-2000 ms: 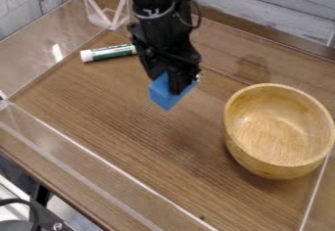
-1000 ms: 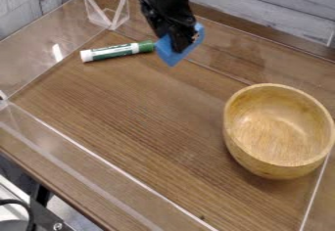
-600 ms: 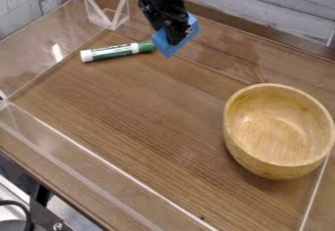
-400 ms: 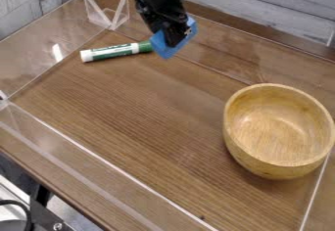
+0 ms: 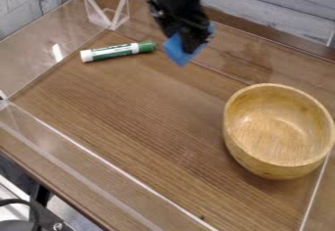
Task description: Put the blue block in the brown bowl
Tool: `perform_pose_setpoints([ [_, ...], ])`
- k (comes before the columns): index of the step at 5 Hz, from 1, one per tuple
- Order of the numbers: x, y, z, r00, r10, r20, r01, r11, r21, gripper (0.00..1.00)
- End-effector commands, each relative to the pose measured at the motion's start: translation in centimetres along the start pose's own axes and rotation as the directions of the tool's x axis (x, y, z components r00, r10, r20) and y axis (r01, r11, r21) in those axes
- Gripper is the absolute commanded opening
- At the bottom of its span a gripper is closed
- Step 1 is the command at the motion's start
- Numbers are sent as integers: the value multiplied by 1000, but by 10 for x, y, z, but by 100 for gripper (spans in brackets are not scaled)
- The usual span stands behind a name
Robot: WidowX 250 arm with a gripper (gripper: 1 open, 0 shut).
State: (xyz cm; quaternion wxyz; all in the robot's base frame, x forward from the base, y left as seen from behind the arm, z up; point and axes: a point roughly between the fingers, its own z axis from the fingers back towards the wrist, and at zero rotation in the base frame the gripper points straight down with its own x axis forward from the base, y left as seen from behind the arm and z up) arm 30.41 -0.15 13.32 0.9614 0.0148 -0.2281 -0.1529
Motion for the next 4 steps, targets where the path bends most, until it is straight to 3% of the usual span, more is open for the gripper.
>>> perform_pose_setpoints([
  [1, 10, -28, 18, 999, 0, 48, 0, 1000, 12, 0],
  [4, 4, -109, 36, 998, -14, 65, 17, 999, -48, 0],
])
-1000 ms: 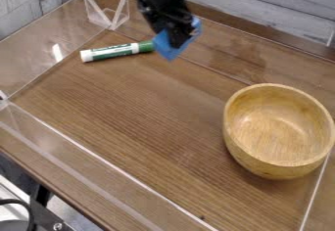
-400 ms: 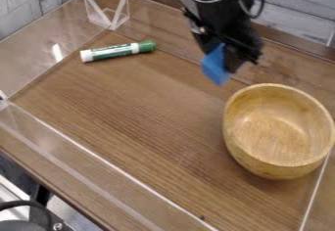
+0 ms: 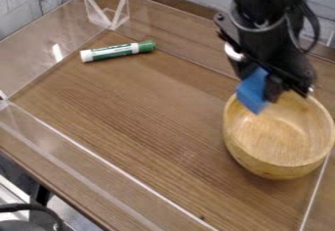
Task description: Put the blue block in the brown bowl
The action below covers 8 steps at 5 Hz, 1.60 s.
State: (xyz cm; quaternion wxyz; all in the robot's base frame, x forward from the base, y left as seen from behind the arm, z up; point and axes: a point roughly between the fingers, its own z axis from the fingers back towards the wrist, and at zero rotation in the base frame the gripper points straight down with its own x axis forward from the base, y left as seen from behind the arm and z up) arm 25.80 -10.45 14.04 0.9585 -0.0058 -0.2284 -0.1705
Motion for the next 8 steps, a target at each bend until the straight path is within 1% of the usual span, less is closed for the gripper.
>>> perform_pose_setpoints([
  [1, 3, -9, 10, 998, 4, 57, -3, 1000, -8, 0],
  [3, -4, -19, 6, 999, 18, 40, -17, 1000, -13, 0],
  [6, -10, -29, 4, 999, 37, 1, -37, 999, -37, 0],
  [7, -11, -32, 3, 999, 41, -13, -42, 998, -48, 100],
  [8, -12, -33, 1, 999, 43, -25, -44, 997, -56, 100],
])
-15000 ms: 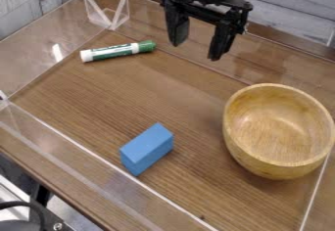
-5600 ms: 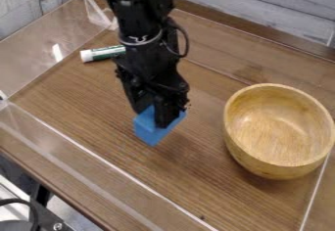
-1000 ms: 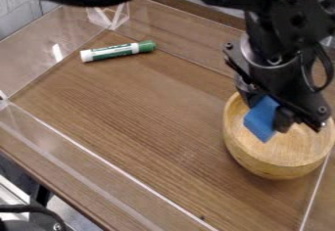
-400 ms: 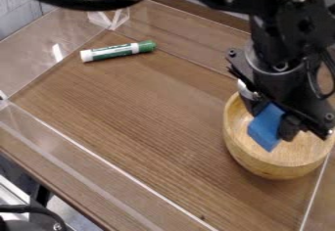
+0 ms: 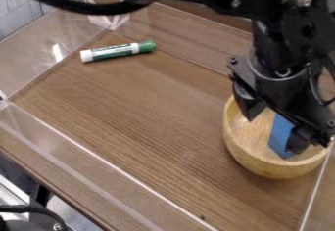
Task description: Put the blue block in the brown bowl
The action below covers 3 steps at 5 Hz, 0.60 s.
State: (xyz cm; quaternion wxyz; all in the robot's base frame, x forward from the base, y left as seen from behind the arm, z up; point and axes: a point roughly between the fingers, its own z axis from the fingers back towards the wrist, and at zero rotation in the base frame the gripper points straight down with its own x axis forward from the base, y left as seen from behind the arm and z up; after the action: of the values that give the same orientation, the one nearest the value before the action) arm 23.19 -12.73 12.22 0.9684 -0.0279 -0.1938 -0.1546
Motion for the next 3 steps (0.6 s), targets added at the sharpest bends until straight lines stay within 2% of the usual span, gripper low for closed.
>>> perform_pose_setpoints([
  [1, 10, -4, 6, 999, 0, 34, 1, 1000, -19, 100],
  [3, 12, -7, 1, 1000, 0, 27, 1, 999, -32, 100],
])
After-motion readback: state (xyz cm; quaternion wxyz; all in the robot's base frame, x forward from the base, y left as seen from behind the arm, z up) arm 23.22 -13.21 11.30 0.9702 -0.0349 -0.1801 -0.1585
